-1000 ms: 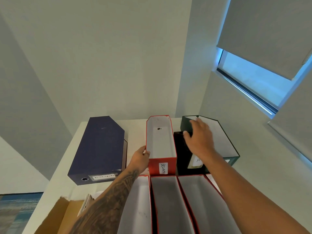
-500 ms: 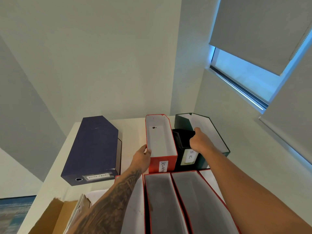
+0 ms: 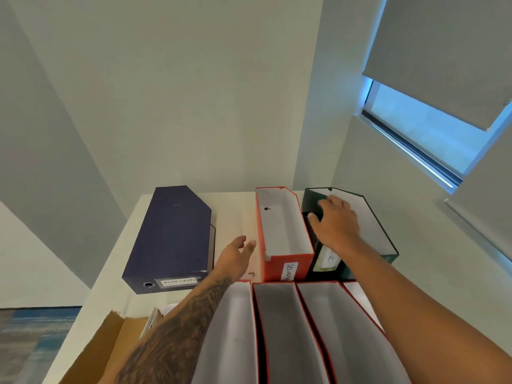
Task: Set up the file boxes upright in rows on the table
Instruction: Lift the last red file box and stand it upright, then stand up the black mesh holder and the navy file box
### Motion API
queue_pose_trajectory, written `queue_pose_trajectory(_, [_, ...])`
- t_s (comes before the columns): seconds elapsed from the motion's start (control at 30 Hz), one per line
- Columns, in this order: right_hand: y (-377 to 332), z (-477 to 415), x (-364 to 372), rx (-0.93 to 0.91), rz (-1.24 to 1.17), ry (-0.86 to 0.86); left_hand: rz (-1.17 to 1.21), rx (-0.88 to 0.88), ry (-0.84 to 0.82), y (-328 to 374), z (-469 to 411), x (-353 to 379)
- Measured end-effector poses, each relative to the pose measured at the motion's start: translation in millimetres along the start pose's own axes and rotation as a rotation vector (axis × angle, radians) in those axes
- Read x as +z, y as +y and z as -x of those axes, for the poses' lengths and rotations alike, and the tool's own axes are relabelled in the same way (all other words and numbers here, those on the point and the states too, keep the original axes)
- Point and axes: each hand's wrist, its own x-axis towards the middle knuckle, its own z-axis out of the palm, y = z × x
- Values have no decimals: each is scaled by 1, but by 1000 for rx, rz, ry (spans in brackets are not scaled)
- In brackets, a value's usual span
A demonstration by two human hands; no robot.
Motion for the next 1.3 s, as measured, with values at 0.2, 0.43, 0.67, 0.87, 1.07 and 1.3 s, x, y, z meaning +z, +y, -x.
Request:
queue_pose_trajectory(0.2, [-119,24,11,-259,-313,-53,-70,-19,138,-48,-6,-71])
queue_pose_trajectory(0.43, [-218,47,91,-29,-531,-618,-337,-202,194,-135,2,-142])
queue_pose_trajectory(0.67, [-255,51,165,208,-694,-732,-485,-211,33,-193,3,-182])
queue_pose_trajectory(0.87, [-274,53,183,366,-835,-742,-530,-205,7,-211,6,-194])
queue_pose_trajectory(1.07, [-314,70,193,498,-1020,-897,-516,-257,52,-226,0,-214])
queue_pose_trajectory(1.3, [-349,92,199,588,-1246,-898,-793,-141,91,-219,20,-192])
